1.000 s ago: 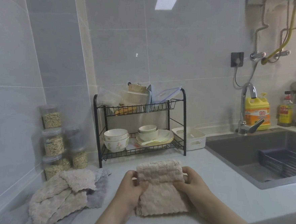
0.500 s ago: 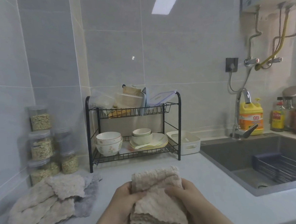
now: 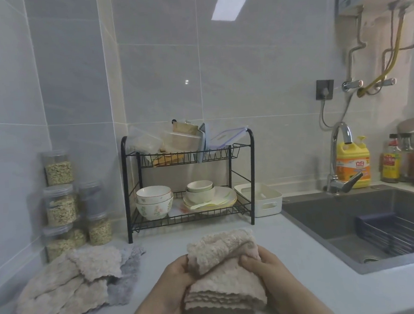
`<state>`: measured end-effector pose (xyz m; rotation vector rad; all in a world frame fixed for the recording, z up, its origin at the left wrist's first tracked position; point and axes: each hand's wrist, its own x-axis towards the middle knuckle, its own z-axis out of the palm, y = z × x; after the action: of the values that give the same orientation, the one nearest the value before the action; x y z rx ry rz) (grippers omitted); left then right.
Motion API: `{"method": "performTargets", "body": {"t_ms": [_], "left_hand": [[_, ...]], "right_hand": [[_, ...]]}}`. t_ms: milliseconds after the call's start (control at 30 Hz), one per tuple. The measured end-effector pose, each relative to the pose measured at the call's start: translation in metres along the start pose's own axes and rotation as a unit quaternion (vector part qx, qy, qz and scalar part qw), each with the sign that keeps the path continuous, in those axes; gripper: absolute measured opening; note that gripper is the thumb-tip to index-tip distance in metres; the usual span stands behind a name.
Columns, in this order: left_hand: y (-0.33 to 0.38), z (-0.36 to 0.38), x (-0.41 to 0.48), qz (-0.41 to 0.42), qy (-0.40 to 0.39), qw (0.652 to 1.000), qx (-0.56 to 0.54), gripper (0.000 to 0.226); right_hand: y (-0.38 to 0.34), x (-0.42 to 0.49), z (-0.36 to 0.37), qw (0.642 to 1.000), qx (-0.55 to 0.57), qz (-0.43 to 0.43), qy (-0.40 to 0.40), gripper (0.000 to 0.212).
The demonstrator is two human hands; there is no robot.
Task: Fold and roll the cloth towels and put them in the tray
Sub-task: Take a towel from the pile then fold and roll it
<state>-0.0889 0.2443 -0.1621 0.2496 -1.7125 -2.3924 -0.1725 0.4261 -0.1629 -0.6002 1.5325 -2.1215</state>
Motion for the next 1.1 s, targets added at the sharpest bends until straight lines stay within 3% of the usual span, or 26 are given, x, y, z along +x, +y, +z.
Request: {"method": "performTargets", "body": {"t_ms": [100, 200, 300, 400, 500, 600, 667, 733, 833, 867, 1000, 1100], "left_hand": [[-0.001, -0.006, 0.008, -0.006, 0.041, 0.999, -0.015, 0.032], [-0.001, -0.009, 0.012, -0.015, 0.025, 0.999, -0.042, 0.028], [-0.005, -0.017, 0.019, -0.028, 0.046, 0.997, -0.062, 0.050], [-0.007, -0.020, 0.024, -0.031, 0.073, 0.995, -0.062, 0.052], [-0.006, -0.017, 0.021, -0.036, 0.079, 0.995, -0.044, 0.037], [-0.001, -0.014, 0.008, -0.047, 0.015, 0.997, -0.055, 0.019], [-0.002, -0.015, 0.004, -0.041, -0.033, 0.997, -0.050, 0.037], [0.000, -0.010, -0.001, -0.018, -0.069, 0.997, -0.029, 0.034], [-0.004, -0.014, 0.003, -0.005, -0.064, 0.998, -0.007, 0.068], [-0.003, -0.013, 0.003, -0.008, -0.048, 0.999, -0.006, 0.068], [-0.002, -0.010, 0.002, -0.012, 0.008, 1.000, 0.016, 0.032], [-0.003, -0.009, 0.005, -0.023, 0.017, 1.000, 0.007, 0.025]], "right_hand": [[0.000, 0.001, -0.002, 0.999, 0.013, 0.003, -0.031, 0.050], [0.003, 0.005, -0.003, 1.000, 0.000, -0.003, -0.026, 0.047], [0.002, 0.006, -0.003, 1.000, 0.011, 0.009, -0.005, 0.040], [0.002, 0.004, -0.004, 1.000, 0.022, 0.005, 0.000, 0.033], [0.003, 0.004, -0.006, 0.999, 0.042, 0.002, -0.006, 0.035], [0.006, 0.006, -0.008, 0.999, 0.052, 0.003, -0.002, 0.033], [0.007, 0.007, -0.007, 0.999, 0.040, 0.006, 0.000, 0.027], [0.007, 0.005, -0.005, 0.999, 0.034, 0.006, -0.010, 0.022], [0.007, 0.004, -0.003, 0.999, 0.012, -0.012, -0.031, 0.046], [0.007, 0.004, -0.002, 0.999, 0.005, -0.018, -0.032, 0.050], [0.003, 0.004, -0.004, 1.000, -0.001, -0.005, -0.006, 0.040], [0.002, 0.006, -0.008, 0.999, 0.027, 0.022, 0.017, 0.040]]}}
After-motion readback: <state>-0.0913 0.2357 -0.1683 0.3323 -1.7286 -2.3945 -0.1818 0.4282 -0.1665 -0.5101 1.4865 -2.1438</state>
